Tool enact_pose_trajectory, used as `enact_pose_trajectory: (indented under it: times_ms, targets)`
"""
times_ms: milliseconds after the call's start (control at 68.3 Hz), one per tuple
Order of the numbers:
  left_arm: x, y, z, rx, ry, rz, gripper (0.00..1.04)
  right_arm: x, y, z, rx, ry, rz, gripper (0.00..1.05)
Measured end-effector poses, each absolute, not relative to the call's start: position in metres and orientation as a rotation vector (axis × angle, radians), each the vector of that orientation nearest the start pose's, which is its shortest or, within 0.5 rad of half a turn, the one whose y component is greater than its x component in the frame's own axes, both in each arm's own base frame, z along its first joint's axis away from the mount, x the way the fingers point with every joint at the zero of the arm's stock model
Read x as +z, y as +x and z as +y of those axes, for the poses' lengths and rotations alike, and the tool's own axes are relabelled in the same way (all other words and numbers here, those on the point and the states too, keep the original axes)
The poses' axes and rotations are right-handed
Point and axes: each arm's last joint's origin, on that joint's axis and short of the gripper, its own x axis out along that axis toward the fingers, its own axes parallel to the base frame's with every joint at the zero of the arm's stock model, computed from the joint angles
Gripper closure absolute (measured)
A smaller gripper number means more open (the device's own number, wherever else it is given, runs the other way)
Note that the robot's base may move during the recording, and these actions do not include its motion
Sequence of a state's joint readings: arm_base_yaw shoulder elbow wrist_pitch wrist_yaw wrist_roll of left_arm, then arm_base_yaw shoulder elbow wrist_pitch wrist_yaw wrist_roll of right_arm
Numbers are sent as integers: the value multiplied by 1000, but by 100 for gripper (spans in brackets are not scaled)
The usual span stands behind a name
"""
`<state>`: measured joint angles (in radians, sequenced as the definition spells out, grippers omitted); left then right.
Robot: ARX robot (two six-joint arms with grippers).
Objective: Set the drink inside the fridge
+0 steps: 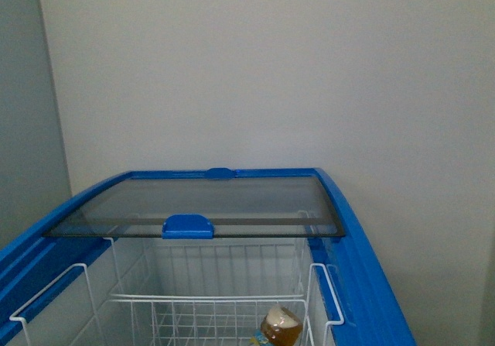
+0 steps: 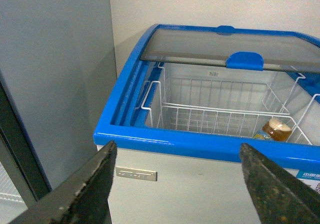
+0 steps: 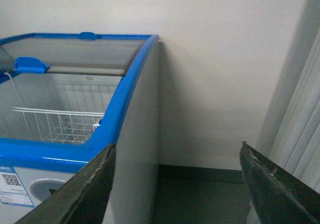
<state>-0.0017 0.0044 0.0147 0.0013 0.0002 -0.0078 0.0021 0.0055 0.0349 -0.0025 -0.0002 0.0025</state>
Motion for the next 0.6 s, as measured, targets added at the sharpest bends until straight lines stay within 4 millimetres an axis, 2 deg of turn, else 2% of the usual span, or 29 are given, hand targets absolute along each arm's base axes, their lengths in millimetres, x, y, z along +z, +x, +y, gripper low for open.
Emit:
enact_pose_trajectory:
  times_ms: [73,132,601]
  targets:
    - [168,97,0,-2,-7,-12,8,175,96,0,3,2,-27,12]
    - [168,97,0,-2,-6,-12,7,175,96,0,3,3,-27,6]
    - [168,97,0,-2,-6,-12,8,175,96,0,3,3,-27,7]
